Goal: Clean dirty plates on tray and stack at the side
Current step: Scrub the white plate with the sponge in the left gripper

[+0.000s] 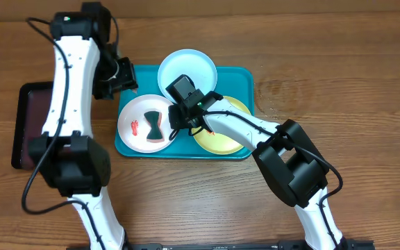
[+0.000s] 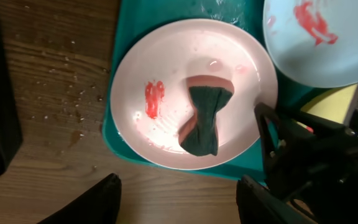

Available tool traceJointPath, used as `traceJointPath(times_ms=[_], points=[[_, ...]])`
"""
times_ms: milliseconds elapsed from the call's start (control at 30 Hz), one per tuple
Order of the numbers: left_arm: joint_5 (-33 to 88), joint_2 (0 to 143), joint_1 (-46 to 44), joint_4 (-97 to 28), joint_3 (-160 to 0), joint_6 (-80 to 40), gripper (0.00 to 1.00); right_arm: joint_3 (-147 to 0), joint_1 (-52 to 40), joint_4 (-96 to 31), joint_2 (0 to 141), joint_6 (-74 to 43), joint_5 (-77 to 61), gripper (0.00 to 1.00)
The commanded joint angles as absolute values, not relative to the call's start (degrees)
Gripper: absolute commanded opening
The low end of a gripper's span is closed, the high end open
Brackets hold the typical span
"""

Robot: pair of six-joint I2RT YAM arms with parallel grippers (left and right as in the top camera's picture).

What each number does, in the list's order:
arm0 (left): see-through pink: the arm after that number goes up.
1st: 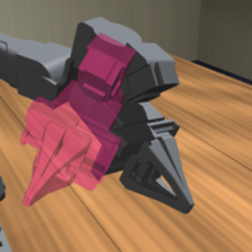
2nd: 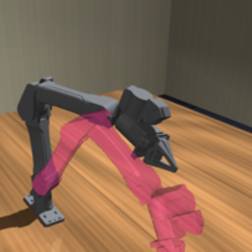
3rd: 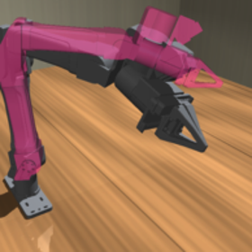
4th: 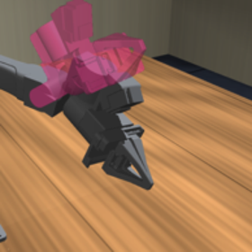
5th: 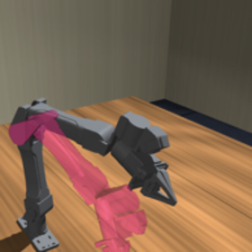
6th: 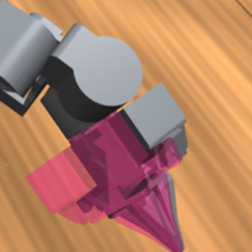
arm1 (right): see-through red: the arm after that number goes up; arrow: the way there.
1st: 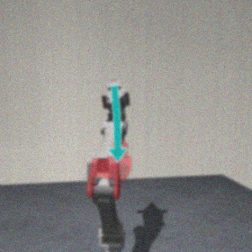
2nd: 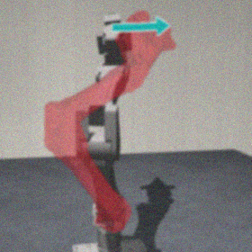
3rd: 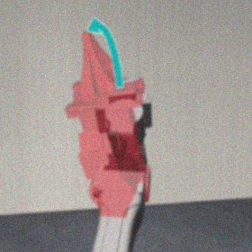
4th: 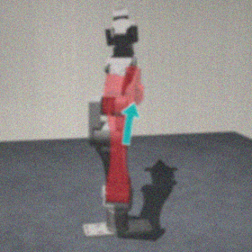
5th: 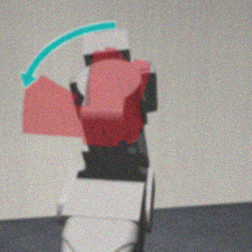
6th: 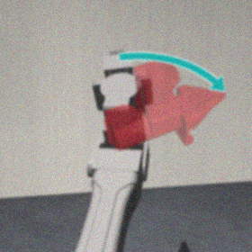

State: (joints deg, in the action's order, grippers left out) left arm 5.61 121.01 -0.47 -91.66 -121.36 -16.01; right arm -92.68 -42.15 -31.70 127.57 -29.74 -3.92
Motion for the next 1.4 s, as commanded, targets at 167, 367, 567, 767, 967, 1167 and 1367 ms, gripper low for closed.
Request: traceJointPath(times_ms=[167,367,567,767,967,1167,1367], points=[[14.7,130.34,-1.61,-92.64,-120.84,-6.52,0.59,-93.97,-42.33,-31.68,128.16,-29.61,-3.03,0.07],[16.58,135.48,-1.63,-92.58,-120.84,-5.1,0.42,-93.97,-42.26,-31.57,128.16,-29.63,-3.03,0.08],[16.58,139.22,-1.65,-94.0,-120.84,-5.1,0.44,-93.97,-42.24,-31.55,128.16,-29.61,-3.03,0.08],[13.89,136.97,-0.89,-94.65,-120.86,-8.75,0.48,-93.97,-42.24,-31.55,128.16,-29.61,-3.05,0.1],[12.71,128.88,0.64,-96.88,-120.66,-8.86,0.54,-93.97,-42.24,-31.7,128.16,-29.61,-3.03,0.11],[9.98,118.78,-0.75,-92.25,-110.45,-9.78,0.55,-93.97,-42.24,-31.64,128.16,-29.61,-3.03,0.12],[11.9,111.68,-1.04,-74.76,-91.68,-12.51,0.72,-93.97,-42.24,-31.62,128.16,-29.58,-3.05,0.14]])
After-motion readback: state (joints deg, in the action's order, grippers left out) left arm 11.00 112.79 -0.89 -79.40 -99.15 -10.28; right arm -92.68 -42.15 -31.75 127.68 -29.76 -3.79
